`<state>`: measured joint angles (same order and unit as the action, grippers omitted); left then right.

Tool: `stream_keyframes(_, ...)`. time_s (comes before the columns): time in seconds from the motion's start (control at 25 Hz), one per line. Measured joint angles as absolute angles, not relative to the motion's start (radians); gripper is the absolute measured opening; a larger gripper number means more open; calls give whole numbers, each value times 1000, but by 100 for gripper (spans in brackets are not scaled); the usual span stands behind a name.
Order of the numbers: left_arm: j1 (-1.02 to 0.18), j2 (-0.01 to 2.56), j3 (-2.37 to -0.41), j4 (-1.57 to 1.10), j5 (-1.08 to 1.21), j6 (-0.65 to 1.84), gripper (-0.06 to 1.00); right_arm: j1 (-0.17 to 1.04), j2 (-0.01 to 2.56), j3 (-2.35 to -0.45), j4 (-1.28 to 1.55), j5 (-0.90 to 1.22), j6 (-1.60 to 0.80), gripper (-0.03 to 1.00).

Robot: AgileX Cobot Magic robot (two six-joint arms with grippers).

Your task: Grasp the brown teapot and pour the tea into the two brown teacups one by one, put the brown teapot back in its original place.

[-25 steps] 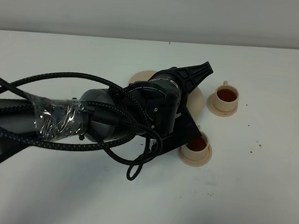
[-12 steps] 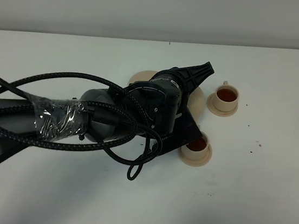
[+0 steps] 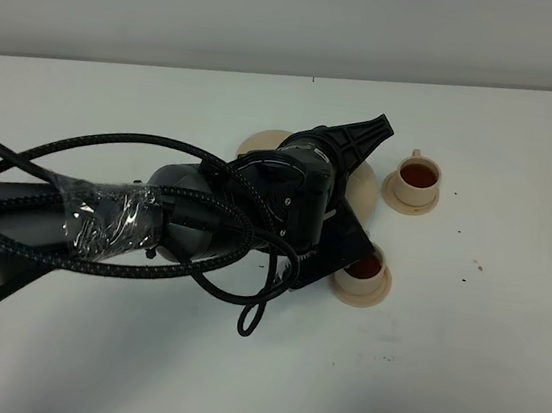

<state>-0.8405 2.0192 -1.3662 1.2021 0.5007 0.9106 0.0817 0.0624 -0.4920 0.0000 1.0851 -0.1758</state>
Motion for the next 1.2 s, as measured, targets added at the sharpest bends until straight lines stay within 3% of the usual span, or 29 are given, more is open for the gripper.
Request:
stream_keyframes(0.64, -841, 2019, -1366, 1138, 579, 716, 13, 82, 62, -492, 0, 1085, -176, 24)
stream_keyframes(1.2, -815, 1938, -1410, 814, 620, 645, 13, 82, 62, -492, 0, 1085, -176, 24)
